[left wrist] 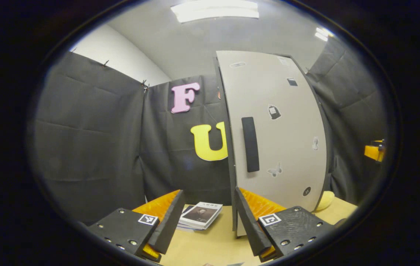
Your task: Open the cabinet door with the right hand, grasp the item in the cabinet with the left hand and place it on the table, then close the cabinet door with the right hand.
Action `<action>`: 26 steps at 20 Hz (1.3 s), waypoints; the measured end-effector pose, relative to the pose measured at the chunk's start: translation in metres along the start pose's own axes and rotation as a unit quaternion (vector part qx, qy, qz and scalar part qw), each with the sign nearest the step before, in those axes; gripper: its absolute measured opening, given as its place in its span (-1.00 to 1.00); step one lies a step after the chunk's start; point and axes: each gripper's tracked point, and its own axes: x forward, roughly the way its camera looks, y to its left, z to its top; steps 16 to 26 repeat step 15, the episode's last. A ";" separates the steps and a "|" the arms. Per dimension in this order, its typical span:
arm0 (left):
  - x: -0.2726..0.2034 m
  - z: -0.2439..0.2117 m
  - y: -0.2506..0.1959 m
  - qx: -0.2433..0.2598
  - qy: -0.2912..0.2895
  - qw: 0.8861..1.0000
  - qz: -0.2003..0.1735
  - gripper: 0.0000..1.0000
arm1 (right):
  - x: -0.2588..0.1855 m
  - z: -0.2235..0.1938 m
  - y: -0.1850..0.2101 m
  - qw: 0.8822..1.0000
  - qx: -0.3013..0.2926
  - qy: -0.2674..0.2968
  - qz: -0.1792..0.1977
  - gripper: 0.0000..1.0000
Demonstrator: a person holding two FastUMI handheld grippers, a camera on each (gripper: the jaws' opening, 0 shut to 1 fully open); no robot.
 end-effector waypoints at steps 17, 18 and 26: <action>-0.001 -0.001 0.020 0.002 -0.011 1.000 0.015 0.63 | 0.002 0.005 0.015 1.000 -0.010 -0.005 0.005 0.94; -0.001 -0.001 0.020 0.002 -0.011 1.000 0.015 0.63 | 0.002 0.005 0.015 1.000 -0.010 -0.005 0.005 0.94; -0.001 -0.001 0.020 0.002 -0.011 1.000 0.015 0.63 | 0.002 0.005 0.015 1.000 -0.010 -0.005 0.005 0.94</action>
